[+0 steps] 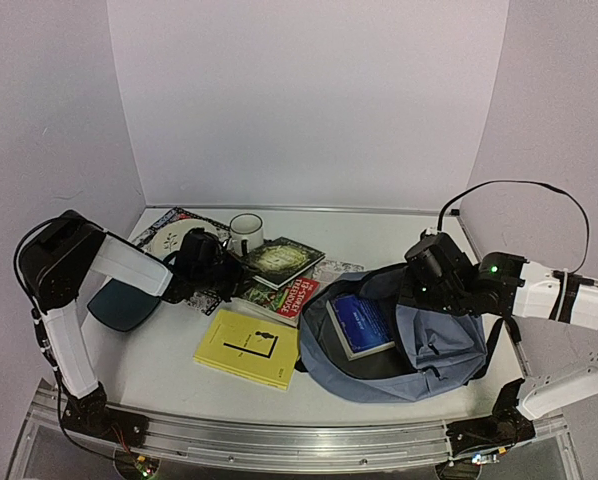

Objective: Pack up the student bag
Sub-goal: Grab the book from the book, then place the book in the largest pocket of the bag.

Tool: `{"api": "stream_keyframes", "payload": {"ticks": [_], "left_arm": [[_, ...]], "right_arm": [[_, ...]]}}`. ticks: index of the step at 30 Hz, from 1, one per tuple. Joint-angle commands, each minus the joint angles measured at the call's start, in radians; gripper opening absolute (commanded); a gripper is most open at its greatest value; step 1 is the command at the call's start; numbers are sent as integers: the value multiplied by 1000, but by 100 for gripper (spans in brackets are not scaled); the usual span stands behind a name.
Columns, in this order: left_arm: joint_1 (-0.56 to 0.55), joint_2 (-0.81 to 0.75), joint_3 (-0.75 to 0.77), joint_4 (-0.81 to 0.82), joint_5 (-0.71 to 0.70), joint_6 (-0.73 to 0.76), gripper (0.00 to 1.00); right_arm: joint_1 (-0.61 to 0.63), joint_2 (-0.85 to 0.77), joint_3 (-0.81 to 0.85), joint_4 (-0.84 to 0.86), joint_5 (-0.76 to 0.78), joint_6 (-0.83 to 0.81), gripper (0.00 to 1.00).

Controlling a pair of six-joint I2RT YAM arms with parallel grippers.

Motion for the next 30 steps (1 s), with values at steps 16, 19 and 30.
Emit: {"api": "stream_keyframes", "payload": {"ticks": [16, 19, 30], "left_arm": [[-40, -425, -102, 68, 50, 183, 0], [-38, -463, -107, 72, 113, 206, 0], [-24, -548, -121, 75, 392, 217, 0]], "right_arm": [[-8, 10, 113, 3, 44, -69, 0], [-7, 5, 124, 4, 64, -81, 0], [-7, 6, 173, 4, 164, -104, 0]]}}
